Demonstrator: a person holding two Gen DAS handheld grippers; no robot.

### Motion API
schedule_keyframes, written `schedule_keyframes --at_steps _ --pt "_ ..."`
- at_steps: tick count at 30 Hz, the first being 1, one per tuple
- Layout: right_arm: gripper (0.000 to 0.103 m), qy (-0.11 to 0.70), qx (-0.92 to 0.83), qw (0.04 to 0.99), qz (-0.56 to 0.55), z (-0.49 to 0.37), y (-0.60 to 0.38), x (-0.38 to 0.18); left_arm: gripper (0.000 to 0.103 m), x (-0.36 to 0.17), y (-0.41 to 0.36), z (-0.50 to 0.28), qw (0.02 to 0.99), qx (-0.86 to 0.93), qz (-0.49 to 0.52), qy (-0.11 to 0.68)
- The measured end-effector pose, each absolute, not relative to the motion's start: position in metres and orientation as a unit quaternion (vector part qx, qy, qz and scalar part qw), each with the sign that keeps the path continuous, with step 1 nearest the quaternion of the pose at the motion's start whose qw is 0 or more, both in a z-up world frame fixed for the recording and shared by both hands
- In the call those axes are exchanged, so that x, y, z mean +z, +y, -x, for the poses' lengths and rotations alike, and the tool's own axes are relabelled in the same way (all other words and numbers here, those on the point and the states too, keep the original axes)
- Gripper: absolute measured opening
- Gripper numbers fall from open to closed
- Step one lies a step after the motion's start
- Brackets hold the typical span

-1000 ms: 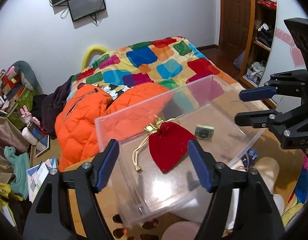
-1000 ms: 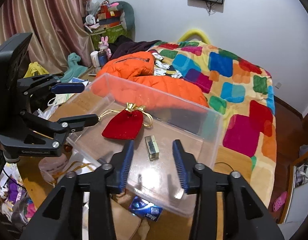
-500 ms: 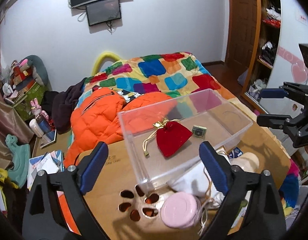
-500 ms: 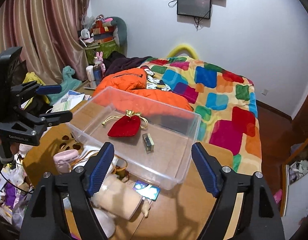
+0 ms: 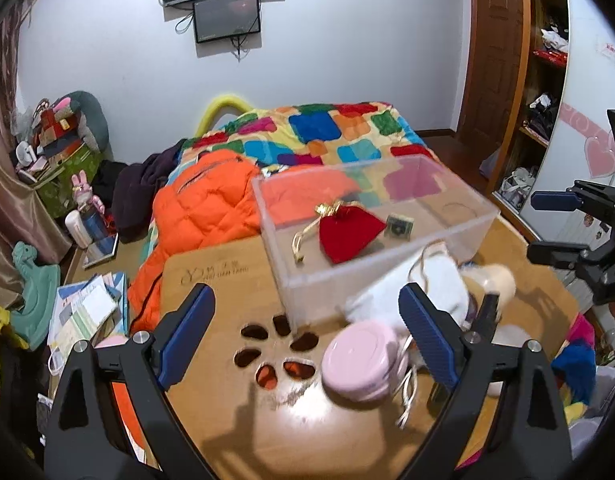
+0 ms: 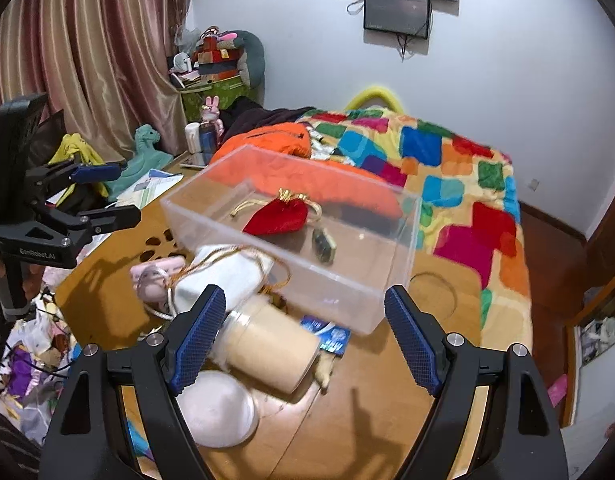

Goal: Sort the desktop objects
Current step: 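Move both grippers back down toward the objects on the table, then grasp the pink round container with the left gripper while the right grasps the cream jar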

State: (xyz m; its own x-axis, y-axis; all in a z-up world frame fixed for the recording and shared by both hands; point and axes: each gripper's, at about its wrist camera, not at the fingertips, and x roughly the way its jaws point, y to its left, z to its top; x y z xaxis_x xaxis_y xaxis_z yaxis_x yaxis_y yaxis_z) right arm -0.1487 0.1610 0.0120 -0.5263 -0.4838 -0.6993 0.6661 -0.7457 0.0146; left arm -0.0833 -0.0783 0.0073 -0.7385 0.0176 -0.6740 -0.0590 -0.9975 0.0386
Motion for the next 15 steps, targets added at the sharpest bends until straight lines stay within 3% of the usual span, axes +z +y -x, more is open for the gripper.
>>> schedule_keyframes --at_steps 7,15 --pt "0.079 0.088 -0.856 0.326 -0.392 0.153 0.174 -0.008 0.094 -0.023 -0.090 0.066 0.019 0.917 0.397 0.018" --pt "0.079 0.096 -0.856 0.306 -0.405 0.147 0.178 -0.020 0.094 -0.052 -0.093 0.056 0.038 0.903 0.427 0.010"
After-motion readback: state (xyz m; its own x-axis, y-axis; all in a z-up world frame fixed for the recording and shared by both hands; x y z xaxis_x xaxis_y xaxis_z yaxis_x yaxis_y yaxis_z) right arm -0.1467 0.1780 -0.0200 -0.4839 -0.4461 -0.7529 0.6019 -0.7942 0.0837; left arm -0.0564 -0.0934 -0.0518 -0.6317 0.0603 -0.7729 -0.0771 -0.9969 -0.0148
